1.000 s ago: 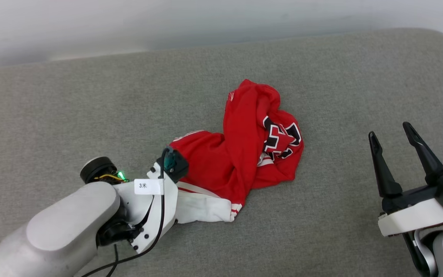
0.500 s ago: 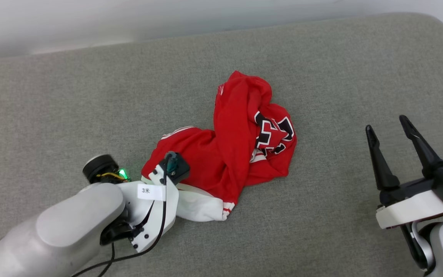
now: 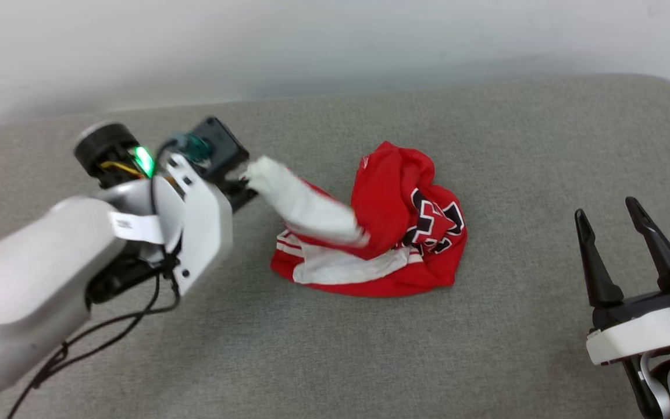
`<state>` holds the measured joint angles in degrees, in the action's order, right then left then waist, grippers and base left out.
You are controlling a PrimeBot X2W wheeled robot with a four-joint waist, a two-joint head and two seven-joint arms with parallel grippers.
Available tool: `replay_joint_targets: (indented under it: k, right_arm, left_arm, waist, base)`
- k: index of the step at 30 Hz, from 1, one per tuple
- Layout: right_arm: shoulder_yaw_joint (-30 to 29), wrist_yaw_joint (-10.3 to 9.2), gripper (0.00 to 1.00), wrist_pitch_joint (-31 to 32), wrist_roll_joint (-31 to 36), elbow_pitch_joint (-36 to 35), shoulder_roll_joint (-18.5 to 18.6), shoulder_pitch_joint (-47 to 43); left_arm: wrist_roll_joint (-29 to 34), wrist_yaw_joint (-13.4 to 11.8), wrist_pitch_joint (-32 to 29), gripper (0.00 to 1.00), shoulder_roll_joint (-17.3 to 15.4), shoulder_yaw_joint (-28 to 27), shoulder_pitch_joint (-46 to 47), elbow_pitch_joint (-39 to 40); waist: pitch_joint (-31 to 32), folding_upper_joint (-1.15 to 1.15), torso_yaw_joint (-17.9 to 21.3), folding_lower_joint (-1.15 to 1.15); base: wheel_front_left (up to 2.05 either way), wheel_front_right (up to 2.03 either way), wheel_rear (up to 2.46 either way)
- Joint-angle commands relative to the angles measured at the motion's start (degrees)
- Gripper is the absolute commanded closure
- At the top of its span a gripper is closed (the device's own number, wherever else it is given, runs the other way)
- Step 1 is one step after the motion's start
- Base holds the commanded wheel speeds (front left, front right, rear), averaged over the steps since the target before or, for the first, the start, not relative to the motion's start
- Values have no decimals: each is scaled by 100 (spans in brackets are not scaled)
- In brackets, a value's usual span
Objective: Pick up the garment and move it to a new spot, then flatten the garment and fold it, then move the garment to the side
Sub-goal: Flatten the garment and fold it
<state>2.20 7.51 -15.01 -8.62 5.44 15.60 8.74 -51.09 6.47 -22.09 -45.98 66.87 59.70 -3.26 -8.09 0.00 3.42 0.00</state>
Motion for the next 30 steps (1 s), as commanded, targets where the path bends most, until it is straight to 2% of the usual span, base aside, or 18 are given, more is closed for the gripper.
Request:
replay_joint_targets:
  k: [1,7,9,13,22,27,28,30]
  right_arm:
    - [-17,-4,0,-16,-37,-28,22,-58]
    - [-12,-4,0,-18,-57,-73,-11,-56]
    - [21,-4,0,-18,-58,-84,-38,29]
    - [76,-4,0,-19,-48,-116,-97,174]
    - [232,-4,0,-19,-8,-174,-343,697]
    - [219,-4,0,-18,44,-174,-471,894]
    - [234,-4,0,-19,61,-171,-554,1036]
    - [225,-4,0,-18,86,-155,-568,1053]
  left_arm:
    - [27,-39,49,100,-42,-57,70,58]
    - [117,-305,172,100,-344,-373,307,628]
    - [145,-318,220,100,-289,-397,371,614]
    - [306,-273,307,100,21,-401,626,262]
    - [619,-12,421,100,1264,-68,1334,-1813]
    - [470,73,534,100,1692,130,1404,-3067]
    - [218,90,448,100,1847,394,1093,-3848]
    - [112,93,387,100,1818,490,1011,-3937]
  waist:
    - [61,0,-49,0]
    - [108,0,-24,0]
    - [60,0,52,0]
    - [-197,0,292,0]
    - [-1138,0,994,0]
    - [-1558,0,1269,0]
    - [-1750,0,1393,0]
    - [-1749,0,1394,0]
  base:
    - [0,0,0]
    - [0,0,0]
    - [0,0,0]
    - [0,0,0]
    - [0,0,0]
    - [0,0,0]
    - [0,0,0]
    - [0,0,0]
